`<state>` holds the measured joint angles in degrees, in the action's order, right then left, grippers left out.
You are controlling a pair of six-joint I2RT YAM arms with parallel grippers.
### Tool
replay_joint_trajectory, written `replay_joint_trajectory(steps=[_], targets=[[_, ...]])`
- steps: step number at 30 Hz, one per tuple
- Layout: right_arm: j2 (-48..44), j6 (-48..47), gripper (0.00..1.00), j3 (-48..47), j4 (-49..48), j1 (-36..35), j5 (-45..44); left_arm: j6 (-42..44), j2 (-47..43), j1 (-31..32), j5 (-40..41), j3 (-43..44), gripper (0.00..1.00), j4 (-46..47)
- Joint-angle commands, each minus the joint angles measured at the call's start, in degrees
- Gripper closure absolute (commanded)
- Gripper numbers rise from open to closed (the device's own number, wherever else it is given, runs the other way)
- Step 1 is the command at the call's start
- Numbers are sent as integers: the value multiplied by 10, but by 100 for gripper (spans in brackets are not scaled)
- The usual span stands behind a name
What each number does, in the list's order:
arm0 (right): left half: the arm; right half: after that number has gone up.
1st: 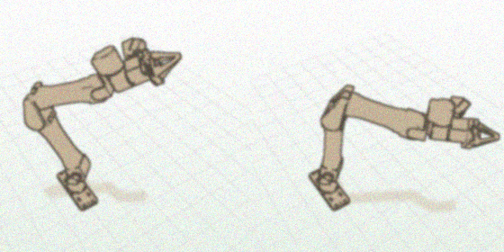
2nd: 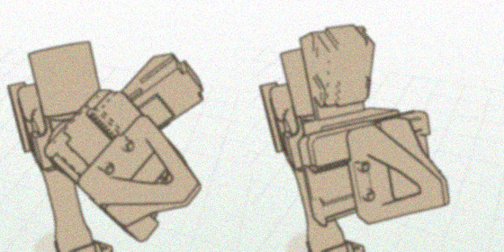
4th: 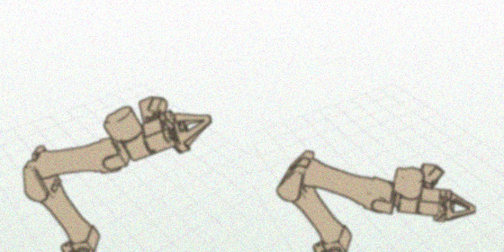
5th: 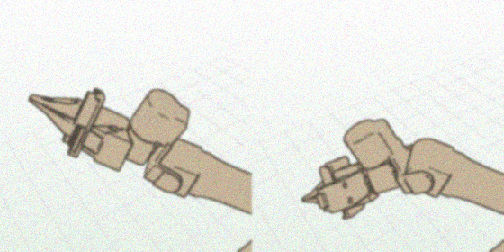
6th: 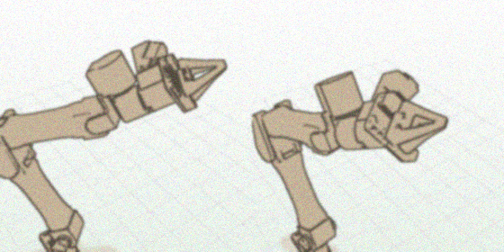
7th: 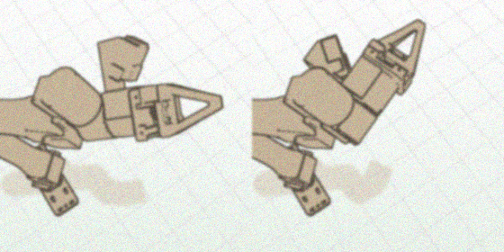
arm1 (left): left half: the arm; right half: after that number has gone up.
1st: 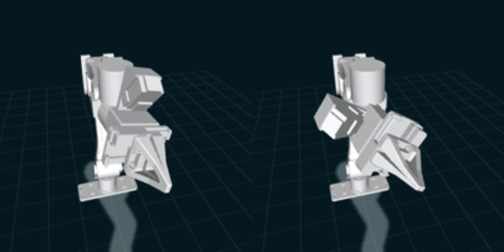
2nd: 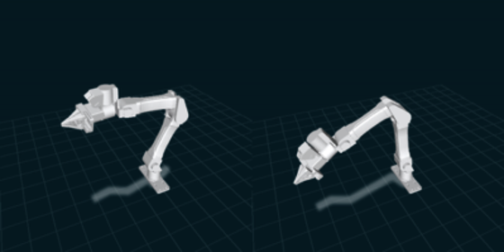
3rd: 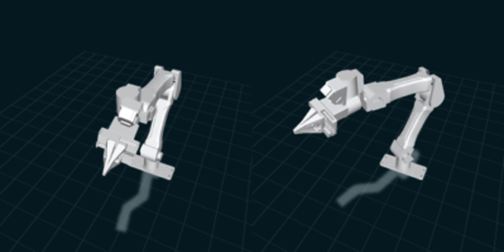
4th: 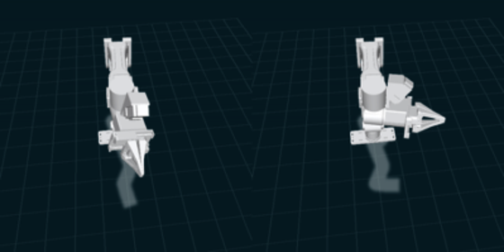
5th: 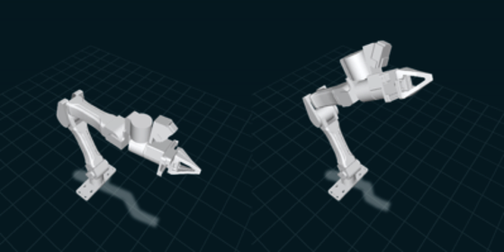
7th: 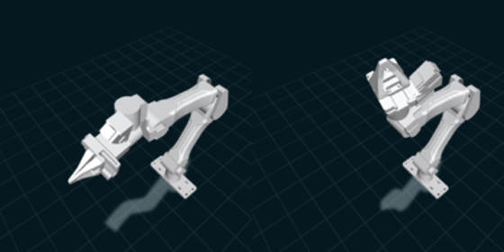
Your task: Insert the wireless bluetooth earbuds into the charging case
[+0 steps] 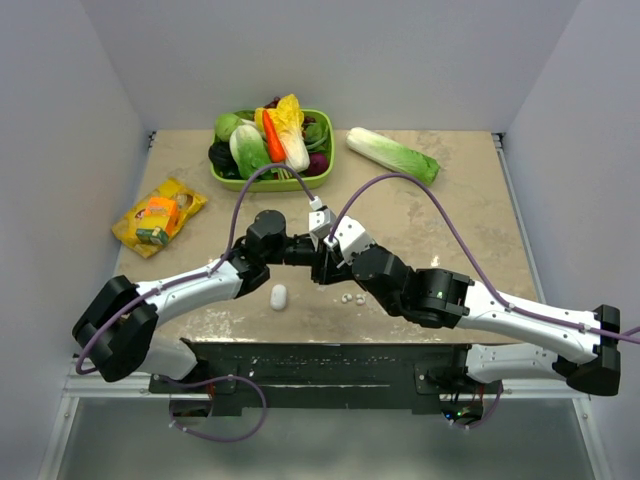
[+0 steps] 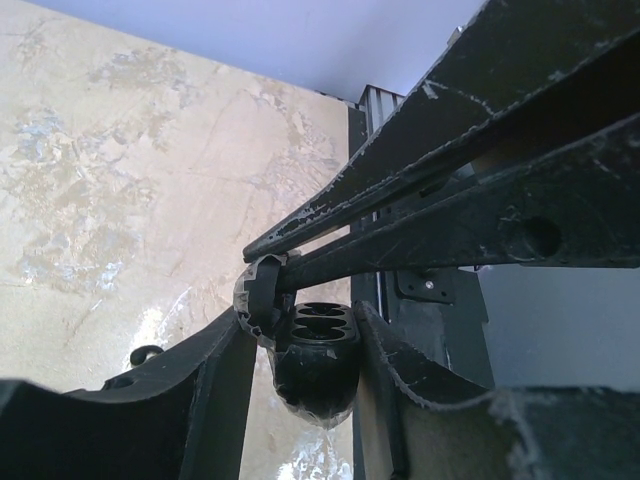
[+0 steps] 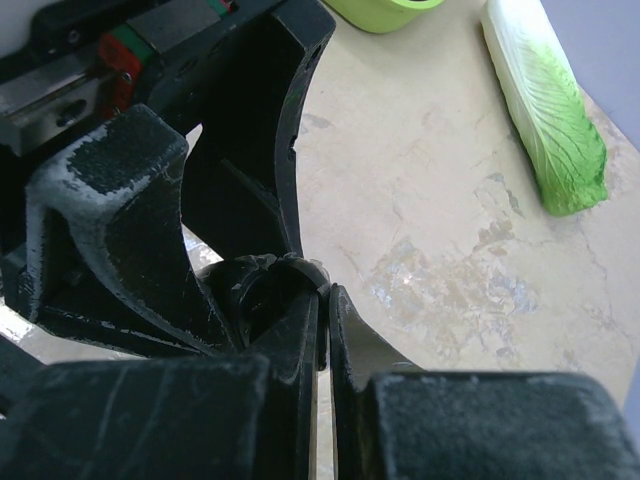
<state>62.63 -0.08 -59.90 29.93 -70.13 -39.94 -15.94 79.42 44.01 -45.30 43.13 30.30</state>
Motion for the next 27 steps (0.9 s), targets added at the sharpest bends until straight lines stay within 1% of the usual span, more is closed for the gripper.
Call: replay_joint_trajectory(steps=[1, 2, 3, 4, 5, 8, 11, 17, 22, 25, 27], targets=[[-6, 4, 100, -32, -24, -8, 14, 6, 1, 4, -17, 5, 89, 27], [-8, 4, 100, -33, -25, -8, 20, 6, 0, 4, -22, 4, 94, 29], [-8, 3, 100, -34, -25, -8, 22, 7, -1, 4, -24, 2, 95, 30], [-11, 3, 100, -35, -25, -8, 25, 6, -1, 4, -24, 1, 92, 33], [-12, 3, 100, -35, -25, -8, 29, 5, -1, 4, -22, 2, 74, 32], [-11, 5, 100, -37, -22, -8, 29, 4, -3, 4, -16, 0, 53, 32], [-14, 7, 100, -36, -22, -8, 29, 6, -10, 4, -13, -5, 47, 37], [-22, 6, 100, -36, -23, -8, 27, 9, -22, 4, -10, -13, 43, 41], [-25, 5, 100, -33, -20, -8, 19, 14, -33, 4, -7, -24, 43, 38], [-28, 7, 100, -32, -19, -8, 18, 17, -35, 4, -5, -30, 45, 37], [-26, 7, 100, -32, -19, -9, 21, 16, -35, 5, -6, -30, 50, 41]])
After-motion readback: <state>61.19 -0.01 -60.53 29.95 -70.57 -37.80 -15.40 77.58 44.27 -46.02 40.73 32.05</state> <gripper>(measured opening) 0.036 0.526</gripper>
